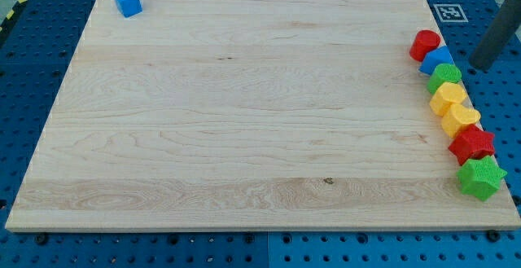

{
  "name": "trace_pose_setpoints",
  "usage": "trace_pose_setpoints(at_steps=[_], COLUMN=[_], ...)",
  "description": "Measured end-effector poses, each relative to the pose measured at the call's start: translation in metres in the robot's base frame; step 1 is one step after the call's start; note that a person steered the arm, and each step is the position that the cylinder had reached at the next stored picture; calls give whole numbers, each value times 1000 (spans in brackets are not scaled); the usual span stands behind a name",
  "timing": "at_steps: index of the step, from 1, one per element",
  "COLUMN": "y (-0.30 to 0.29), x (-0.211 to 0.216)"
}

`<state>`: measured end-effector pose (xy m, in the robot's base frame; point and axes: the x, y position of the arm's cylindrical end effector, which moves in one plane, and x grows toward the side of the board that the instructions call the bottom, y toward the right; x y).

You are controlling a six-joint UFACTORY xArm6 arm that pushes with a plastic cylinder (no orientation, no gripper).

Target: Separate the blue triangle from a group of blocks

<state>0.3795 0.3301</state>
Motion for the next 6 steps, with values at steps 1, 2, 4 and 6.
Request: trace_pose_setpoints(at_steps=[1,2,4,6], y=[-10,-19,-43,-40], x=[0,0,-1,-1])
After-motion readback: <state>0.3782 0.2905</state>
